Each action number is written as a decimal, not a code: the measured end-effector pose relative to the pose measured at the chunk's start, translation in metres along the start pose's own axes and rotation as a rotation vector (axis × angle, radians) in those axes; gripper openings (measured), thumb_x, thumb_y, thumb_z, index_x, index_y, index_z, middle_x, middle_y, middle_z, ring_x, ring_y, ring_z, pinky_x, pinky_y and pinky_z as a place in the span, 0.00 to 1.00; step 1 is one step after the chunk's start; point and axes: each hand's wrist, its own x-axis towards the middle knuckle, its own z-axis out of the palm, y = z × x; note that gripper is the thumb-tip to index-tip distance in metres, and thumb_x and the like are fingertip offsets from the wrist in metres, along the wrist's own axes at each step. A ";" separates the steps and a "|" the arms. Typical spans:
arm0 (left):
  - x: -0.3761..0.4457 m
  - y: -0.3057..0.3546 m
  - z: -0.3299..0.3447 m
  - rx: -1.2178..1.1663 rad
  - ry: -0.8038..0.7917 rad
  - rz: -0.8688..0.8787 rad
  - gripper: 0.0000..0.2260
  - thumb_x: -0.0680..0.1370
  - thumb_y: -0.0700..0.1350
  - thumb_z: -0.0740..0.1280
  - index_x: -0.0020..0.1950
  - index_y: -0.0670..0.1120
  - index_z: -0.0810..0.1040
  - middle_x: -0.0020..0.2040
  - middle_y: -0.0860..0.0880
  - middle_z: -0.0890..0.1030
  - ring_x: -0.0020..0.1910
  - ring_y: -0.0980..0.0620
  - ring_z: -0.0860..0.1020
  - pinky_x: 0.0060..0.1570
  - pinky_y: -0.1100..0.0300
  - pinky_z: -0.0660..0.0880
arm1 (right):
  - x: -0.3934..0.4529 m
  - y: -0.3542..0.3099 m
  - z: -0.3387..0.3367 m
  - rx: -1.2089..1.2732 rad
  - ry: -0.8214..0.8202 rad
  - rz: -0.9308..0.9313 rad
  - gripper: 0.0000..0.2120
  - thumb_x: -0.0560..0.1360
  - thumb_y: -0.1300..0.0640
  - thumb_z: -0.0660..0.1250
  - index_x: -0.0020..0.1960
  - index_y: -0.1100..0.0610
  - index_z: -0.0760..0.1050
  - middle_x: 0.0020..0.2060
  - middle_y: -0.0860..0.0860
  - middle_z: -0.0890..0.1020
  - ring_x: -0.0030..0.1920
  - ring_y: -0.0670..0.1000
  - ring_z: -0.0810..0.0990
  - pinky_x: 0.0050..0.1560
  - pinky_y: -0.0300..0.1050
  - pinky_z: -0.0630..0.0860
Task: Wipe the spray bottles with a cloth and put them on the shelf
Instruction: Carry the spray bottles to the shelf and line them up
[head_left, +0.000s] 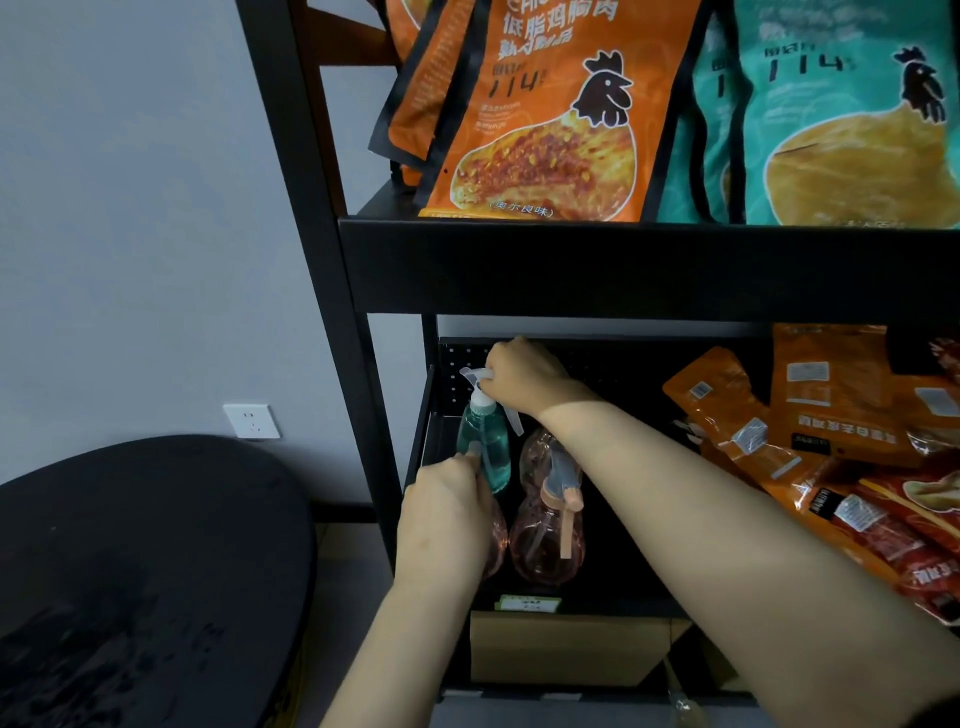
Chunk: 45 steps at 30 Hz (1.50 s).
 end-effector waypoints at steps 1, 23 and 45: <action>0.000 0.000 0.000 -0.014 -0.001 -0.008 0.13 0.81 0.45 0.56 0.59 0.44 0.77 0.37 0.45 0.79 0.38 0.42 0.79 0.39 0.53 0.76 | 0.002 -0.001 0.001 0.024 -0.004 0.005 0.11 0.76 0.57 0.64 0.37 0.61 0.74 0.31 0.54 0.73 0.36 0.54 0.74 0.31 0.40 0.65; -0.002 -0.005 0.001 -0.093 0.022 -0.036 0.15 0.81 0.43 0.56 0.66 0.48 0.73 0.45 0.44 0.81 0.43 0.44 0.80 0.46 0.51 0.77 | 0.003 -0.038 0.004 0.162 -0.012 0.082 0.13 0.72 0.64 0.61 0.30 0.58 0.63 0.27 0.53 0.70 0.36 0.58 0.78 0.42 0.47 0.79; 0.002 -0.009 -0.001 -0.152 0.011 0.046 0.15 0.80 0.45 0.60 0.66 0.49 0.73 0.42 0.44 0.81 0.39 0.44 0.80 0.40 0.53 0.77 | -0.006 0.074 -0.006 0.152 -0.079 0.167 0.12 0.74 0.54 0.67 0.43 0.63 0.79 0.39 0.58 0.81 0.42 0.56 0.80 0.40 0.48 0.75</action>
